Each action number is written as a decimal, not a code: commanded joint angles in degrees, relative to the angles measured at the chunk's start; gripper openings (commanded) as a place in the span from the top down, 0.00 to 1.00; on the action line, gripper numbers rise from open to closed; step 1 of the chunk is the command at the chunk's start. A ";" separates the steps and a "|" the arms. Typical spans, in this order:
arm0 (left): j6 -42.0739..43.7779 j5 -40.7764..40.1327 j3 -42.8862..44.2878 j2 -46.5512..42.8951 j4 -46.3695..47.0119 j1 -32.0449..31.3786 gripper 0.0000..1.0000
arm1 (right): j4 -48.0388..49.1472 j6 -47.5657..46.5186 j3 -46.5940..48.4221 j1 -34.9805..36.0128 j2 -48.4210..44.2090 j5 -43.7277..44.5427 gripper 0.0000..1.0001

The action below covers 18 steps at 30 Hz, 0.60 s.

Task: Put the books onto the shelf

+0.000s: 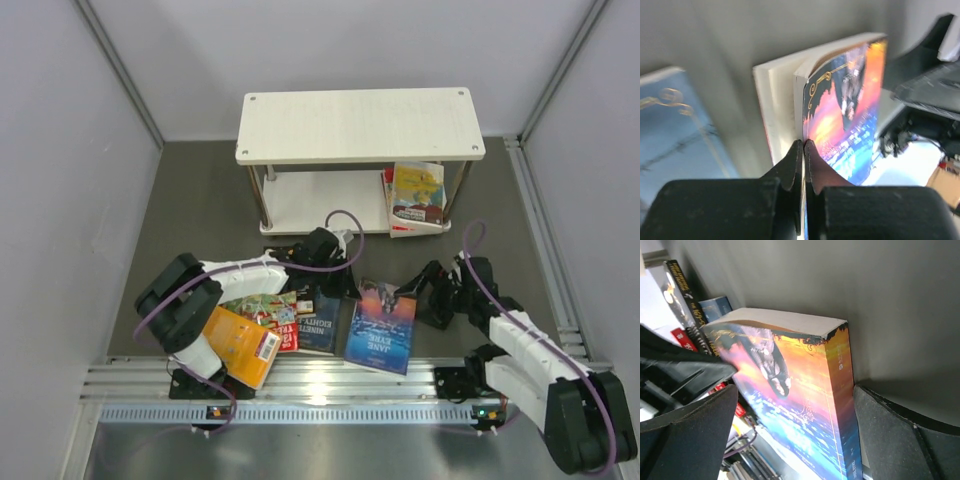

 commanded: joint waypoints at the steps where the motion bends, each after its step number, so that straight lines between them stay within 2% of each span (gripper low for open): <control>1: -0.38 7.70 1.76 -2.59 1.48 -2.59 1.00 | -6.62 -1.96 -0.24 0.51 -1.60 2.69 0.02; 10: -3.63 8.57 3.52 1.09 4.12 -7.16 1.00 | -6.71 -0.90 -2.35 0.42 -4.76 2.34 0.01; 13: -4.51 9.02 5.10 3.03 4.12 -8.04 0.82 | -6.80 -0.20 -3.31 0.34 -6.52 2.17 0.02; 15: -4.77 8.93 5.98 3.56 4.12 -8.83 0.78 | -7.32 -0.11 -3.58 0.42 -7.40 2.08 0.02; 16: -4.95 8.85 6.24 4.09 4.12 -9.09 0.69 | -7.58 -0.20 -3.58 0.34 -7.67 2.08 0.02; 18: -5.21 8.50 6.86 4.62 4.03 -9.53 0.61 | -8.46 -0.46 -3.50 0.34 -8.37 2.08 0.02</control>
